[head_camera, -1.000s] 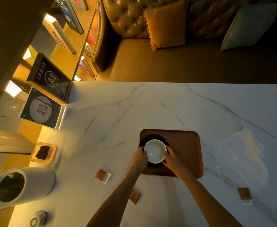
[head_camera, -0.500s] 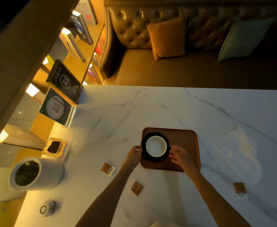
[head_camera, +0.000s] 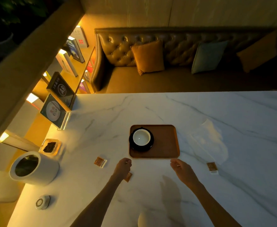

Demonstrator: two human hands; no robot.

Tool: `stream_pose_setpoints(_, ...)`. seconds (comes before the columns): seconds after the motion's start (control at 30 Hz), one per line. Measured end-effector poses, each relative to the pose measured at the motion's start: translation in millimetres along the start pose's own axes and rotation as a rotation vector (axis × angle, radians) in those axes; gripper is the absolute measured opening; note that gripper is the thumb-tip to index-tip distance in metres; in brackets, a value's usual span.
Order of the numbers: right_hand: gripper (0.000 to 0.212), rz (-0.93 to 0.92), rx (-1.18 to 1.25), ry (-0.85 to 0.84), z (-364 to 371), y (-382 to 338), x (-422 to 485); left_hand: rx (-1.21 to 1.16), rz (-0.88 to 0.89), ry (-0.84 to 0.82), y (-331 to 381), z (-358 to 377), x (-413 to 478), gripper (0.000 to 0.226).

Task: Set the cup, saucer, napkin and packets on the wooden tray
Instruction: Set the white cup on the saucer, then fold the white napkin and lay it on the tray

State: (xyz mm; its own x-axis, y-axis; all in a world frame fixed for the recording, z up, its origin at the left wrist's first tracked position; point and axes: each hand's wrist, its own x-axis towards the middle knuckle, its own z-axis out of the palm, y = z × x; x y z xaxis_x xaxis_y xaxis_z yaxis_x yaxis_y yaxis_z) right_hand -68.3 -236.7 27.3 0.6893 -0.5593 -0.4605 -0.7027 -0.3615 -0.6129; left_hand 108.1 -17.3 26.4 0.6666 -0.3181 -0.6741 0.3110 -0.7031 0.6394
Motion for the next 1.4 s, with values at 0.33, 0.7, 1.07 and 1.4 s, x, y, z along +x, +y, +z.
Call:
stream_pose_setpoints(0.33, 0.027, -0.005, 0.003, 0.088, -74, 54, -11, 0.109, 0.175, -0.116, 49, 85, -23, 0.018)
stream_pose_setpoints(0.7, 0.026, 0.120, 0.112, 0.123, -148, 141, -6, 0.278, 0.232, -0.161, 99, 166, -14, 0.026)
stream_pose_setpoints(1.07, 0.027, 0.174, 0.078, 0.045, -182, 205, 33, 0.298, 0.165, -0.177, 127, 241, 1, 0.028)
stream_pose_setpoints(1.4, 0.027, 0.098, 0.013, -0.066, -226, 187, 147, 0.297, 0.118, -0.135, 189, 279, 70, 0.028)
